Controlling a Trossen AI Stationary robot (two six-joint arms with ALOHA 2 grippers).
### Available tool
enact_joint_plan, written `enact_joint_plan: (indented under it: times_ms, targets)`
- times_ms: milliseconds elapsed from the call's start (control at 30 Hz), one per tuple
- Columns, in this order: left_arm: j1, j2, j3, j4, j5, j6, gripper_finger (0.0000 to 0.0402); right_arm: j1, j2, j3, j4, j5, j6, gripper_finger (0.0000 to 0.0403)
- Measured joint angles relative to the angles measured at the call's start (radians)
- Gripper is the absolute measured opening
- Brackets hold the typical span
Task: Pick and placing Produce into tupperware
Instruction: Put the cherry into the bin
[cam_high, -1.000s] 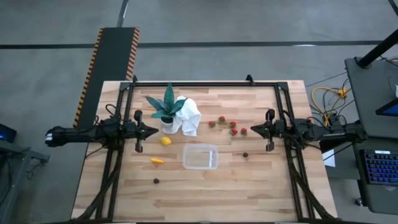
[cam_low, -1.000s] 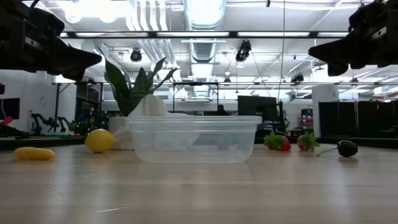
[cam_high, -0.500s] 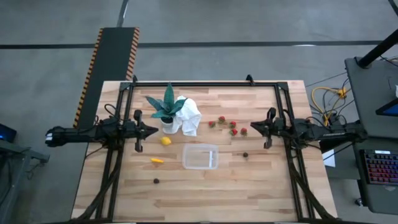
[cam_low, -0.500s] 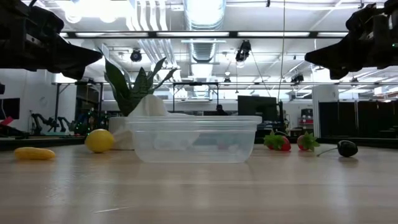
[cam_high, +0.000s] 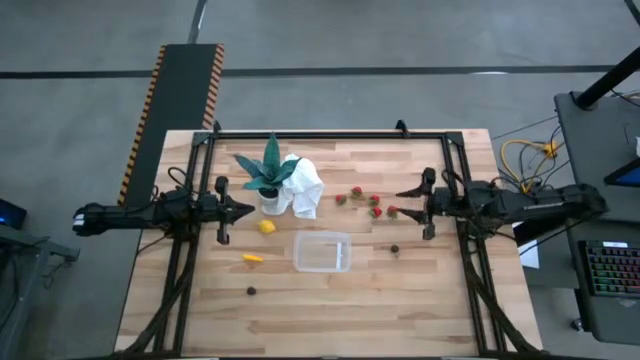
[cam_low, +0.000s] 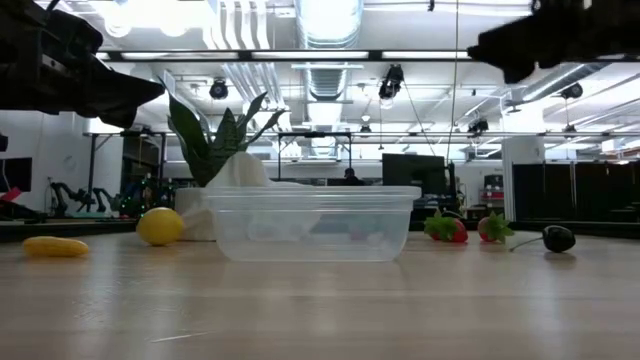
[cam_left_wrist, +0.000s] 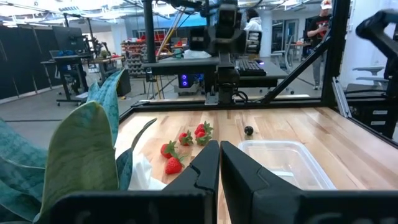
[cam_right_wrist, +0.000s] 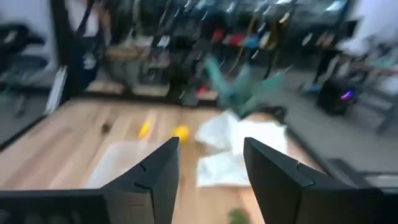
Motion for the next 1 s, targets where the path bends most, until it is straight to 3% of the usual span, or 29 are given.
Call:
enact_joint_plan:
  times_ms: [167, 467, 700, 1000]
  targets:
    - [0.000, -0.001, 0.000, 0.000, 0.000, 0.000, 0.0000, 0.000, 0.189, 0.186, -0.339, -0.005, 0.016, 0.0170]
    - [0.000, -0.001, 0.000, 0.000, 0.001, 0.000, 0.0000, 0.000, 0.459, 0.445, -0.715, -0.016, 0.139, 0.0158]
    - [0.000, -0.001, 0.000, 0.000, 0.003, 0.000, 0.0000, 0.000, 0.613, 0.537, -0.809, -0.108, 0.159, 0.0152]
    - [0.000, 0.001, 0.000, 0.000, 0.002, 0.000, 0.0000, 0.000, 0.763, 0.580, -0.920, -0.111, 0.163, 0.0148]
